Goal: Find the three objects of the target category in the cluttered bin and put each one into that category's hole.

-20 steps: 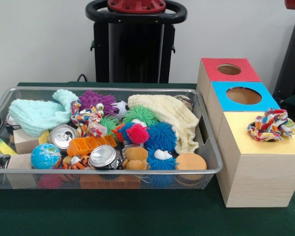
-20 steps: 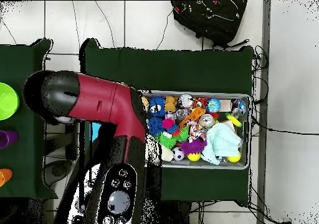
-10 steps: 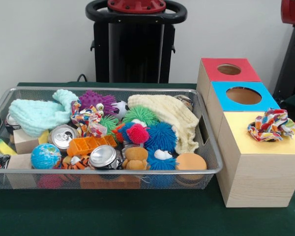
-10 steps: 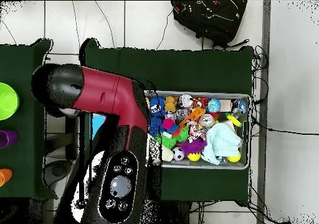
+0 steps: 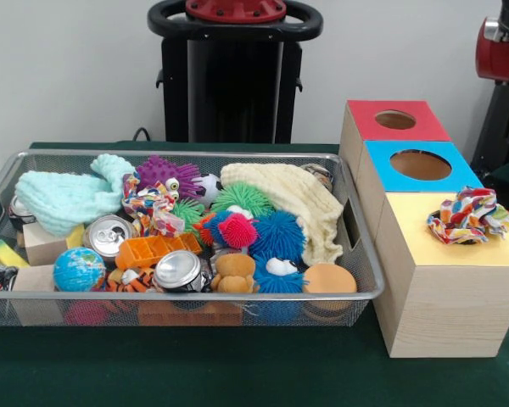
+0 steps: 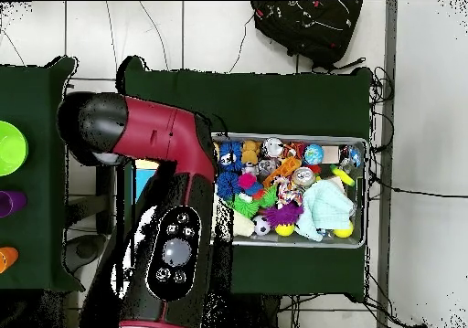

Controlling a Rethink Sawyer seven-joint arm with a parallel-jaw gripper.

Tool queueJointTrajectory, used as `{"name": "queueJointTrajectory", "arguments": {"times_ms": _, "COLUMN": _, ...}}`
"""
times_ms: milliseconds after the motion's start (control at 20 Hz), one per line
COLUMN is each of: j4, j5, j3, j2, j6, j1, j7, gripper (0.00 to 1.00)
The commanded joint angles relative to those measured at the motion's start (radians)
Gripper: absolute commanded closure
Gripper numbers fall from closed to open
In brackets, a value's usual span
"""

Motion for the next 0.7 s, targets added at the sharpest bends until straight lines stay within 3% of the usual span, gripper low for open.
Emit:
{"name": "queueJointTrajectory", "arguments": {"times_ms": 50, "j4": 0.032, "j5": -0.008, "j3": 0.03, "j2": 0.069, "j6": -0.076, "j1": -0.032, "j7": 0.258, "gripper": 1.0}}
{"name": "queueJointTrajectory", "arguments": {"times_ms": 700, "j4": 0.024, "j5": 0.0, "j3": 0.033, "j2": 0.082, "j6": -0.098, "j1": -0.039, "j7": 0.246, "gripper": 1.0}}
